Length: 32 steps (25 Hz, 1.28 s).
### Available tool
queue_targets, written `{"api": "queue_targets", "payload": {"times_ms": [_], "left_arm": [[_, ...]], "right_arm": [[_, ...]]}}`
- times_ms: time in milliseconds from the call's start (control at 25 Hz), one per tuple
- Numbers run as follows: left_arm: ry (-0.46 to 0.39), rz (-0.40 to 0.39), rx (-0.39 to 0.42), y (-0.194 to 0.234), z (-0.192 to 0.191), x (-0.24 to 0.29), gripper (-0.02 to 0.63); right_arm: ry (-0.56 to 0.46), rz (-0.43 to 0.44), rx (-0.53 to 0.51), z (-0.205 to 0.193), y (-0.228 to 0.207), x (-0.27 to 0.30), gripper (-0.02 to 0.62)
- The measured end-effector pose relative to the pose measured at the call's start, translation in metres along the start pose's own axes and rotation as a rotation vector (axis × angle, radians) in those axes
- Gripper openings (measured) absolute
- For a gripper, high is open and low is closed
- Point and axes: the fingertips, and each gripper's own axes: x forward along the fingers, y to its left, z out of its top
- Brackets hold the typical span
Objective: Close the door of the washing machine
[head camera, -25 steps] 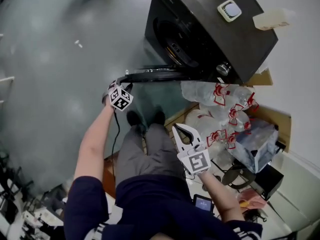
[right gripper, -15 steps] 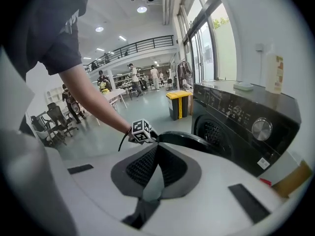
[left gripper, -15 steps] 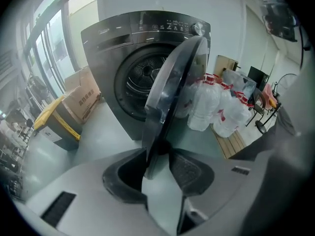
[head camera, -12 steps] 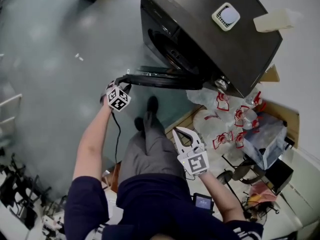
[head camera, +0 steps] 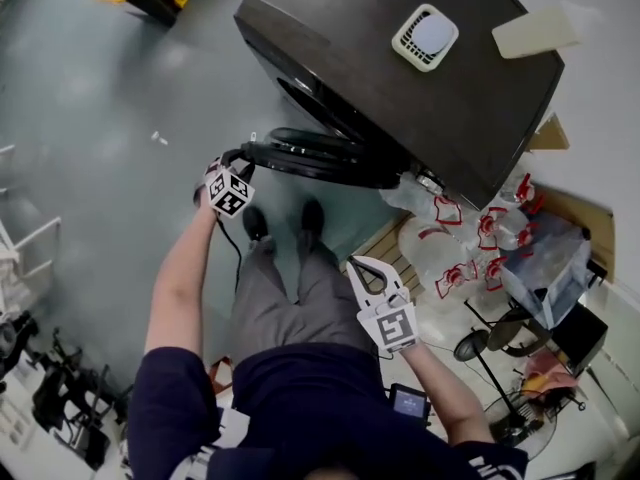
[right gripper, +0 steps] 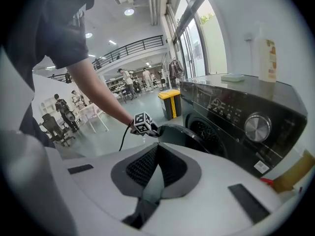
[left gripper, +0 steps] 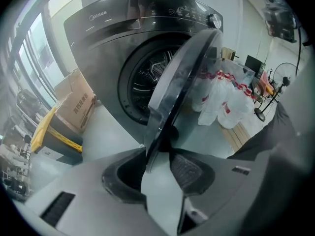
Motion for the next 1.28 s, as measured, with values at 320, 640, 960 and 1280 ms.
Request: {"api": "queue_targets", "payload": {"times_ms": [320, 640, 960, 1280], "left_arm": [[-0.012, -0.039, 0.115, 0.047, 0.051, 0.029, 0.158], [-0.085, -0.096, 0.222, 0.073, 0.079, 0.043, 0.158], [-0.118, -0.136, 0.257, 0.076, 0.083, 0.041, 0.153], [-0.149, -0.173, 0.288, 0.084, 0.093, 0.044, 0.15]], "right_arm": [[-0.019, -0.074, 0.035, 0.017, -0.023, 0.03, 0.02], [-0.047, -0.254, 0.134, 0.051, -0.024, 0.075, 0.02], [-0.079, -0.379, 0.218, 0.078, -0.025, 0.113, 0.02], [-0.097, -0.461, 0.274, 0.092, -0.019, 0.133, 0.02]]}}
